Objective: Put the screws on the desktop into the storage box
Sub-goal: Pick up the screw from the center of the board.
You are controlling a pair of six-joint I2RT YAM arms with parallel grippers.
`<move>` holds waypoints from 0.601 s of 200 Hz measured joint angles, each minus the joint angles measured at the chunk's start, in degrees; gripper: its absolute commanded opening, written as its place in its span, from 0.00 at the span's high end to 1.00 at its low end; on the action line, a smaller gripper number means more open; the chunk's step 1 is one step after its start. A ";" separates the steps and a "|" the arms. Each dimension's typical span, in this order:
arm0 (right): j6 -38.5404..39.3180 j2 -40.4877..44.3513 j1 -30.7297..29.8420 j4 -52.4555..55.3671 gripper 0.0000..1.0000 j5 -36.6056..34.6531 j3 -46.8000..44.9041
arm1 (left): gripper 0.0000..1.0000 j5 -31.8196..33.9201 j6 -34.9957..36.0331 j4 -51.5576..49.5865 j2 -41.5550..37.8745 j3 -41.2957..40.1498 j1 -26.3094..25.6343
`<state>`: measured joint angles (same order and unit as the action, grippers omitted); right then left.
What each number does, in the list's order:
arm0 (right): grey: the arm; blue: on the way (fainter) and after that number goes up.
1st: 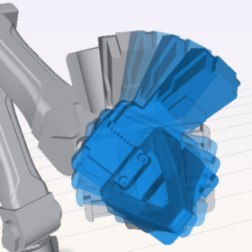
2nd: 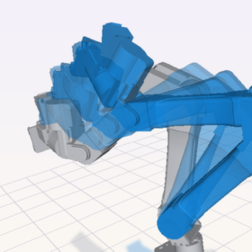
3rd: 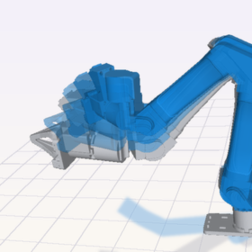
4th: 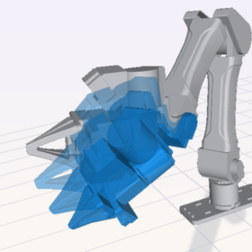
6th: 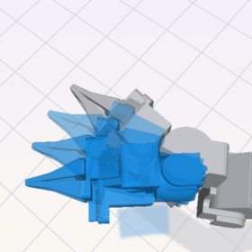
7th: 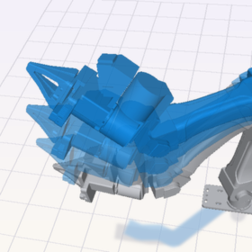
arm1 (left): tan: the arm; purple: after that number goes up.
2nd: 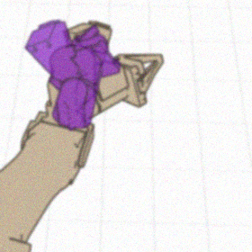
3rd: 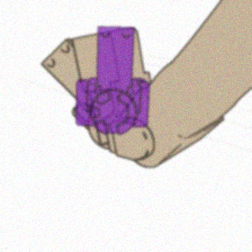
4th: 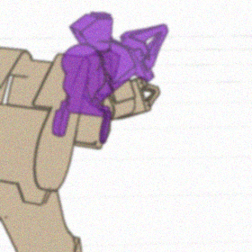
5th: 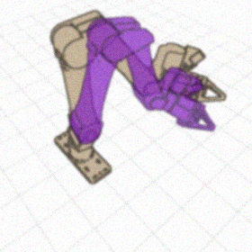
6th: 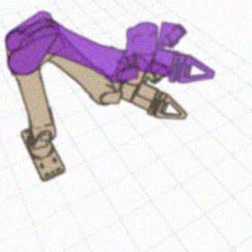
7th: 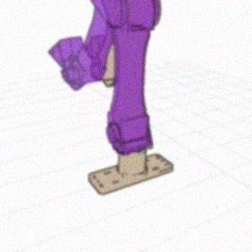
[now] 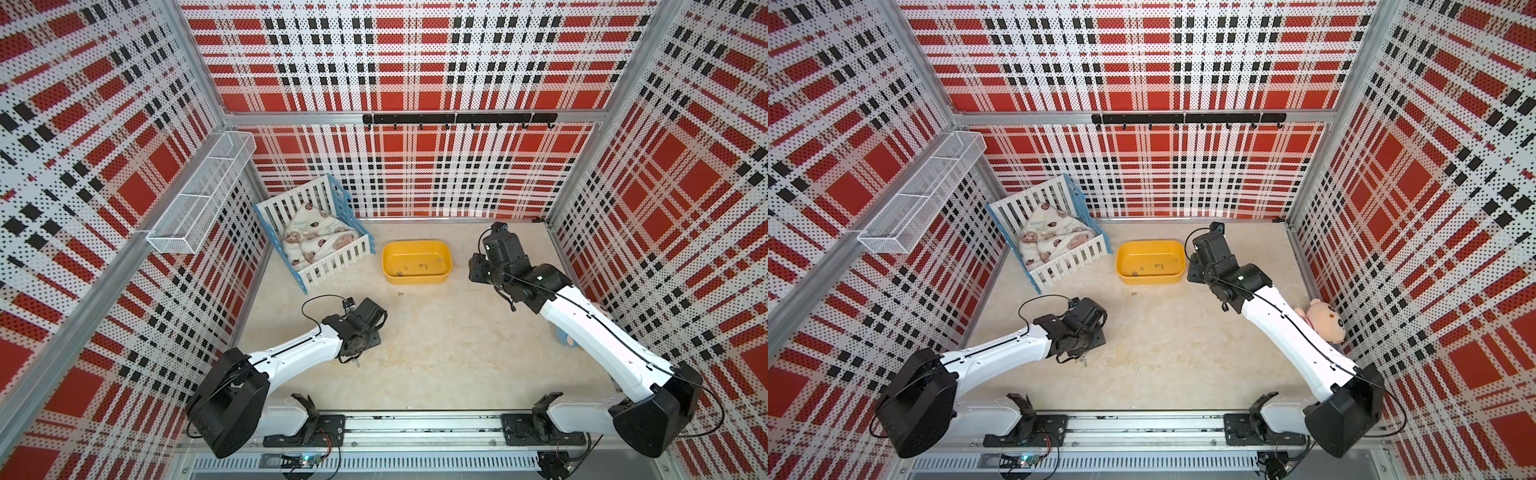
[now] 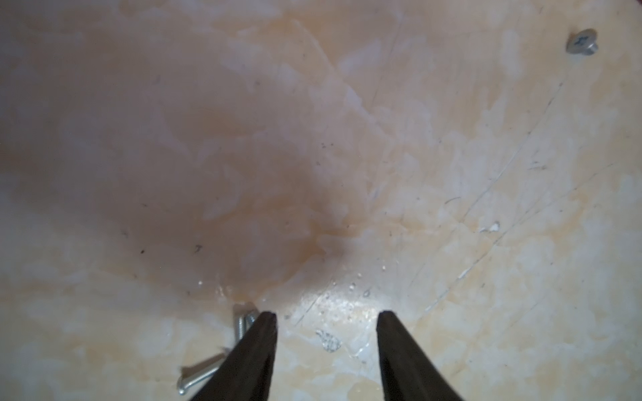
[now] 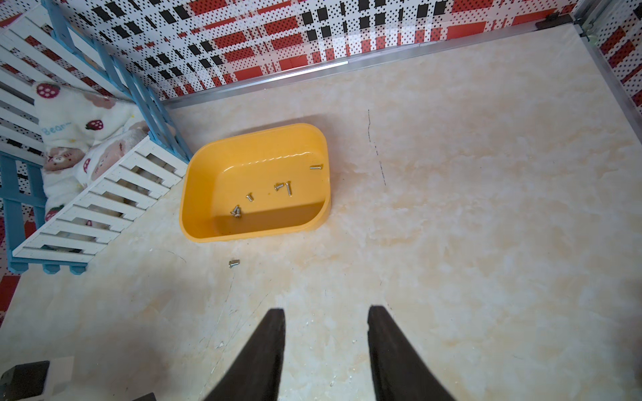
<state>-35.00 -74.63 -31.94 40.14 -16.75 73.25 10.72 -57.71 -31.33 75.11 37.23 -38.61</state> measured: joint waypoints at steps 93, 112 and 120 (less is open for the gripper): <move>-0.28 0.63 -0.20 0.02 0.55 0.20 -0.83 | 0.49 -0.11 -3.58 -0.79 -3.50 -3.69 -1.03; -0.28 0.63 -0.20 0.02 0.55 0.22 -0.83 | 0.49 -0.22 -3.65 -0.83 -3.50 -3.72 -1.18; -0.28 0.63 -0.20 0.00 0.55 0.22 -0.83 | 0.49 -0.22 -3.65 -0.83 -3.50 -3.74 -1.29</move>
<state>-35.29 -74.00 -32.14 40.14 -16.53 72.42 10.50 -61.36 -32.16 71.61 33.50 -39.90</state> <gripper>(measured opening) 0.447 0.510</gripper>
